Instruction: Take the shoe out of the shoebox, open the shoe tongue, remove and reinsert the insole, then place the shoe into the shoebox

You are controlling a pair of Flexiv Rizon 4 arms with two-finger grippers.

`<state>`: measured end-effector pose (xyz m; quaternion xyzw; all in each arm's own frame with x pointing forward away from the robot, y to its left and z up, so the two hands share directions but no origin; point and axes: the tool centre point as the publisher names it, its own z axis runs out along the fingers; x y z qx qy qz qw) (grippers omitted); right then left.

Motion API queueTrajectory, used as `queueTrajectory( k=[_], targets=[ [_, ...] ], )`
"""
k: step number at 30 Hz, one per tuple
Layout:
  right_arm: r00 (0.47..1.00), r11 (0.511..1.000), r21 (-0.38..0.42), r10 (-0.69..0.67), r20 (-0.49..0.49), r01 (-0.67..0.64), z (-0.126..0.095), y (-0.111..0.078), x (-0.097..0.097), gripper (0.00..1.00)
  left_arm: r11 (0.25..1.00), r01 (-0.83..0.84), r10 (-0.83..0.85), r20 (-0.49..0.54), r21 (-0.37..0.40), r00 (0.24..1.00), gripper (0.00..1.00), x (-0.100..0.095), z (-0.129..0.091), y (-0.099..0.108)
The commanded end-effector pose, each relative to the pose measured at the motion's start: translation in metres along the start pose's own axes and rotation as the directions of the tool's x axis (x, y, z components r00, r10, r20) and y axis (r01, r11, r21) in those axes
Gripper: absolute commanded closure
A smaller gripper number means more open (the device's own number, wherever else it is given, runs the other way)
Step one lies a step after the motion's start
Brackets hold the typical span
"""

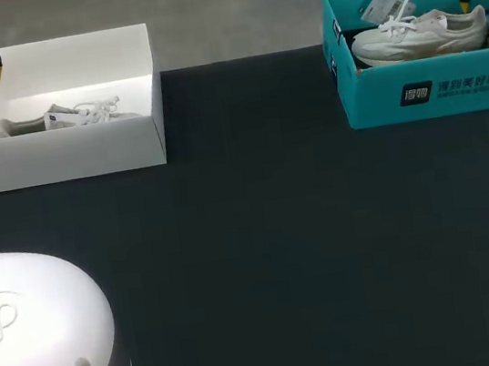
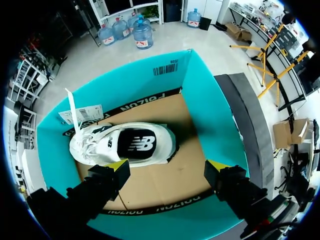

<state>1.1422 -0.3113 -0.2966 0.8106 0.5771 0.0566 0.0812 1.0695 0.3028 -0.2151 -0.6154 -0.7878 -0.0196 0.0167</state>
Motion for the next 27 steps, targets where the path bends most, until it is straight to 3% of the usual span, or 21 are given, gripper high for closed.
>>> queueTrajectory(
  k=[1, 17, 27],
  targets=[
    [1.0, 0.997, 0.078, 0.0, -0.003, 0.0, 0.01, 0.01, 0.0, 0.0, 1.0, 0.0, 0.0, -0.004, -0.001, 1.0, 0.0, 0.0, -0.001, 0.0],
    [1.0, 0.982, 0.191, -0.012, -0.003, 0.012, 0.056, 0.005, -0.001, 0.0, 1.0, 0.0, 0.0, -0.004, -0.001, 1.0, 0.0, 0.0, -0.001, 0.0],
    [1.0, 0.983, 0.183, -0.004, -0.005, 0.005, 0.059, 0.014, -0.004, 0.0, 1.0, 0.0, 0.0, -0.004, -0.001, 1.0, 0.0, 0.0, -0.001, 0.0]
  ],
)
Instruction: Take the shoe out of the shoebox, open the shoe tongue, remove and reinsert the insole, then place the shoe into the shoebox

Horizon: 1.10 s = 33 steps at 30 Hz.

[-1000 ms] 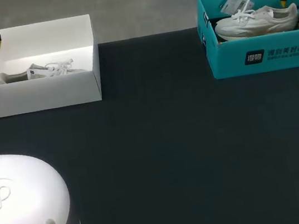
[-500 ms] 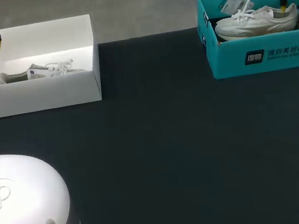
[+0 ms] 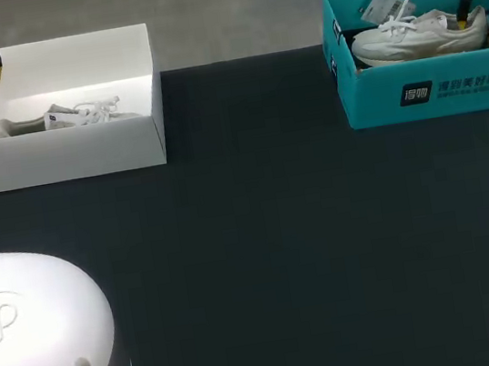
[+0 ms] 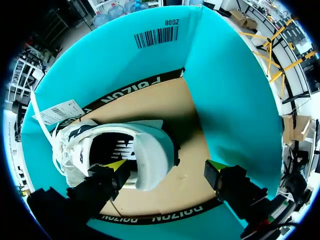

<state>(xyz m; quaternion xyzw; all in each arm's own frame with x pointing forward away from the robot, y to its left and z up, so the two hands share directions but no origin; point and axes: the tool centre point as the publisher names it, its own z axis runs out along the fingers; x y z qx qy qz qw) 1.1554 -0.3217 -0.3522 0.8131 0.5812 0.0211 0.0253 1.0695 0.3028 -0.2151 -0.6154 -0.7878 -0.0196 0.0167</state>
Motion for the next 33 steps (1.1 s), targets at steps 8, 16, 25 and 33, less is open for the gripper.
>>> queueTrajectory(
  k=[8, 16, 25, 33],
  targets=[
    [1.0, 0.998, 0.069, -0.007, 0.003, 0.007, 0.013, 0.013, 0.004, 0.0, 1.0, 0.0, 0.0, -0.004, -0.001, 1.0, 0.0, 0.0, -0.001, 0.0],
    [1.0, 0.996, 0.091, -0.014, 0.007, 0.013, 0.023, 0.013, 0.007, 0.19, 1.0, 0.0, 0.0, -0.004, -0.001, 1.0, 0.0, 0.0, -0.001, 0.0],
    [0.999, 0.994, 0.106, -0.009, 0.043, 0.004, 0.023, 0.011, 0.001, 1.0, 1.0, 0.0, 0.0, -0.004, -0.001, 1.0, 0.0, 0.0, -0.001, 0.0],
    [0.999, 0.993, 0.113, 0.011, 0.049, -0.016, 0.018, 0.011, -0.001, 1.0, 1.0, 0.0, 0.0, -0.004, -0.001, 1.0, 0.0, 0.0, -0.001, 0.0]
  ],
)
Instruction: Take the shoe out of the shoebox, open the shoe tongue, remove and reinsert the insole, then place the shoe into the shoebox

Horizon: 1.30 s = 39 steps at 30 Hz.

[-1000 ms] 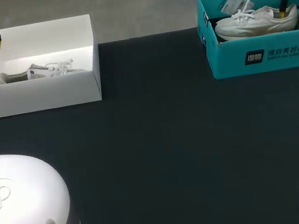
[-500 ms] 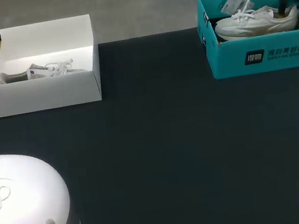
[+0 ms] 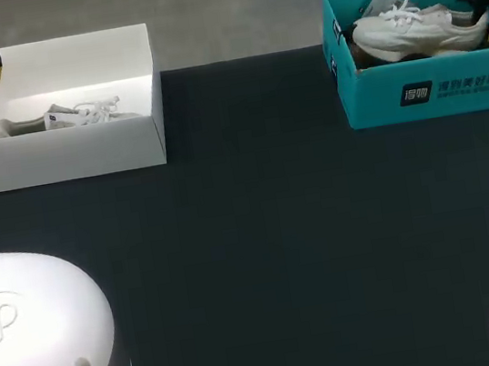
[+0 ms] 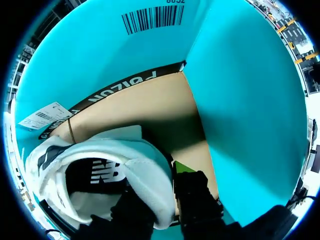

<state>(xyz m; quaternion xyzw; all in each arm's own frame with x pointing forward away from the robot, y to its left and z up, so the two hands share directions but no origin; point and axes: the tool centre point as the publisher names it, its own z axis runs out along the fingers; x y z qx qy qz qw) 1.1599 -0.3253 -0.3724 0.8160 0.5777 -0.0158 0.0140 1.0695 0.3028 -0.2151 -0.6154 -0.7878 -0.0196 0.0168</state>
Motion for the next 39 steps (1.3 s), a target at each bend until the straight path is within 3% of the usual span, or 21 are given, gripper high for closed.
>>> queueTrajectory(
  k=[1, 8, 25, 39],
  targets=[
    [1.0, 0.998, 0.054, 0.007, 0.002, -0.007, -0.004, 0.007, 0.001, 1.0, 1.0, 0.0, 0.0, -0.004, -0.001, 1.0, 0.0, 0.0, -0.001, 0.0],
    [1.0, 0.998, 0.067, 0.024, -0.018, -0.023, -0.023, 0.001, -0.004, 1.0, 1.0, 0.0, 0.0, -0.004, -0.001, 1.0, 0.0, 0.0, -0.001, 0.0],
    [0.998, 0.998, -0.045, -0.035, 0.049, 0.037, -0.129, -0.019, -0.012, 1.0, 1.0, 0.0, 0.0, -0.004, -0.001, 1.0, 0.0, 0.0, -0.001, 0.0],
    [0.996, 0.992, -0.109, -0.052, 0.068, 0.06, -0.187, -0.024, -0.005, 1.0, 1.0, 0.0, 0.0, -0.004, -0.001, 1.0, 0.0, 0.0, -0.001, 0.0]
  ],
)
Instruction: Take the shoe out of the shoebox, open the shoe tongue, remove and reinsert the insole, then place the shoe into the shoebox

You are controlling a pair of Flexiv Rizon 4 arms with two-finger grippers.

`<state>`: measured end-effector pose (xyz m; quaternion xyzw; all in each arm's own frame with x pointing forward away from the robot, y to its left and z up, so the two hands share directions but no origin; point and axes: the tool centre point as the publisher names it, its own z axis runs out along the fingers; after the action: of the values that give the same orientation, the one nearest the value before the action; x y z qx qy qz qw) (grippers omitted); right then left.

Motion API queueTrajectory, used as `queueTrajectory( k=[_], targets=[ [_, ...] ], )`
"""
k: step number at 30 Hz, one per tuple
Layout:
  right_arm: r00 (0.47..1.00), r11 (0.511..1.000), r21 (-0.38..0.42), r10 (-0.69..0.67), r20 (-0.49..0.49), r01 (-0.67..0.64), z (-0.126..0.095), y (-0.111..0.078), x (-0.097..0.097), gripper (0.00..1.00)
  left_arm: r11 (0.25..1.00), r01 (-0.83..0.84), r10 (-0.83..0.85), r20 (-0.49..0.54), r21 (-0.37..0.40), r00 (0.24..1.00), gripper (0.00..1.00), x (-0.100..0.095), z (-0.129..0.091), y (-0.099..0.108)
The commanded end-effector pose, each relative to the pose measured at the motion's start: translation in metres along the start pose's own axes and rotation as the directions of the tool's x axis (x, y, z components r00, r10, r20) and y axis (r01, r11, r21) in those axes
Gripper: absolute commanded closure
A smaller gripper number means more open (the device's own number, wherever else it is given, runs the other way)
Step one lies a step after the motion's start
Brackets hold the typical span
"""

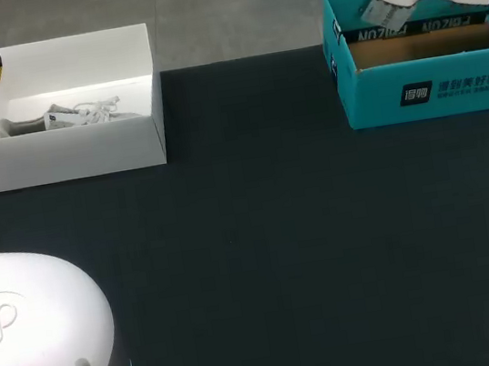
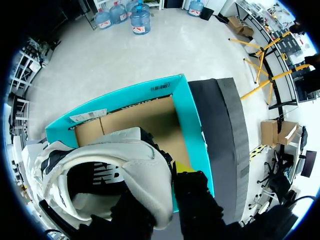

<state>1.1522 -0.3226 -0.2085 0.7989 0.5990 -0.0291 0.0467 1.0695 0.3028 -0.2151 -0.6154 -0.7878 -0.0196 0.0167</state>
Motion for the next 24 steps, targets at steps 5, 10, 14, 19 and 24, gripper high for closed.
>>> queueTrajectory(
  k=[5, 10, 14, 19, 24],
  targets=[
    [1.0, 0.996, -0.085, -0.007, 0.019, 0.009, -0.034, -0.018, 0.002, 1.0, 1.0, 0.0, 0.0, -0.004, -0.001, 1.0, 0.0, 0.0, -0.001, 0.0],
    [0.999, 0.995, -0.097, -0.004, 0.034, 0.007, -0.04, -0.021, 0.003, 1.0, 1.0, 0.0, 0.0, -0.004, -0.001, 1.0, 0.0, 0.0, -0.001, 0.0],
    [1.0, 0.994, -0.106, 0.015, 0.02, -0.013, -0.043, -0.022, 0.003, 1.0, 1.0, 0.0, 0.0, -0.004, -0.001, 1.0, 0.0, 0.0, -0.001, 0.0],
    [1.0, 0.994, -0.106, 0.015, 0.02, -0.013, -0.043, -0.022, 0.003, 1.0, 1.0, 0.0, 0.0, -0.004, -0.001, 1.0, 0.0, 0.0, -0.001, 0.0],
    [1.0, 0.994, -0.106, 0.015, 0.02, -0.013, -0.043, -0.022, 0.003, 1.0, 1.0, 0.0, 0.0, -0.004, -0.001, 1.0, 0.0, 0.0, -0.001, 0.0]
  ],
)
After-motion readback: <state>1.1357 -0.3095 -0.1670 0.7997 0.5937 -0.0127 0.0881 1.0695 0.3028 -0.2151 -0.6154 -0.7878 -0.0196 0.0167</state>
